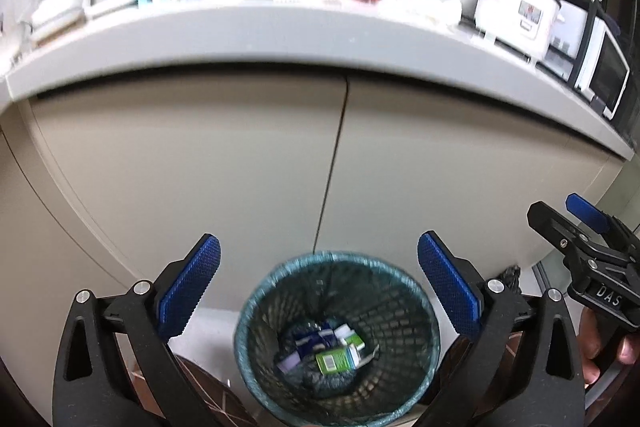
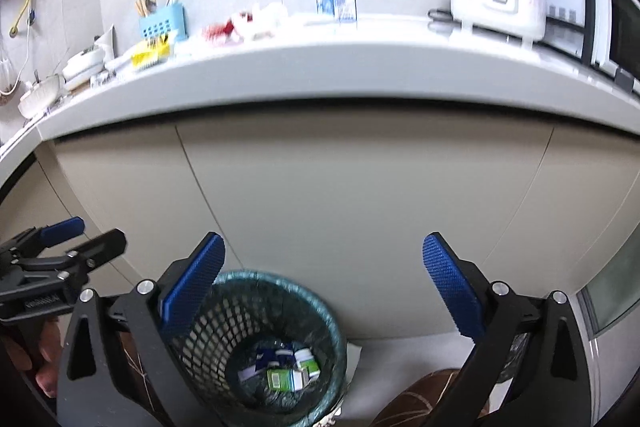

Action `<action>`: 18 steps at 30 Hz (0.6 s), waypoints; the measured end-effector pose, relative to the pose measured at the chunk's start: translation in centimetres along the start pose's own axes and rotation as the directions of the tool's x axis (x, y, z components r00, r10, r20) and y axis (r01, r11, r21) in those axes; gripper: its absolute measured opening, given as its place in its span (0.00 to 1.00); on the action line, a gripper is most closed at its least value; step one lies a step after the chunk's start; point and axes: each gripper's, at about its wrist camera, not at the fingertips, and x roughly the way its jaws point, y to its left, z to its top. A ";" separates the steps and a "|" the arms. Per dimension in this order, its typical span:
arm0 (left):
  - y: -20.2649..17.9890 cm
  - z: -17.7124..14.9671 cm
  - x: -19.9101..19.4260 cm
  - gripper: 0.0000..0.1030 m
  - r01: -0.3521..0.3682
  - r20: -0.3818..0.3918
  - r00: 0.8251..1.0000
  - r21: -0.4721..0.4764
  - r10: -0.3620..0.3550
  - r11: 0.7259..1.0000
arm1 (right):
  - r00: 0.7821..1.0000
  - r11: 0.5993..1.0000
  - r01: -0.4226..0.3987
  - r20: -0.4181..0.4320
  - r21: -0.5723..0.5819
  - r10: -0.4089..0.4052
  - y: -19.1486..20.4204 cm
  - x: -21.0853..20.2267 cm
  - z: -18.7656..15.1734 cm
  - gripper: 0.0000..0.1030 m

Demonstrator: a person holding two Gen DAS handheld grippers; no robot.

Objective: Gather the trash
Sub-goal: 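Raise both tools from the wastebasket toward the counter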

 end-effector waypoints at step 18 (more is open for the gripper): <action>0.8 9.7 -5.3 0.94 -0.030 0.075 0.997 -0.036 0.033 0.999 | 0.988 1.000 0.001 0.156 -0.027 0.003 0.2 -4.6 10.2 0.93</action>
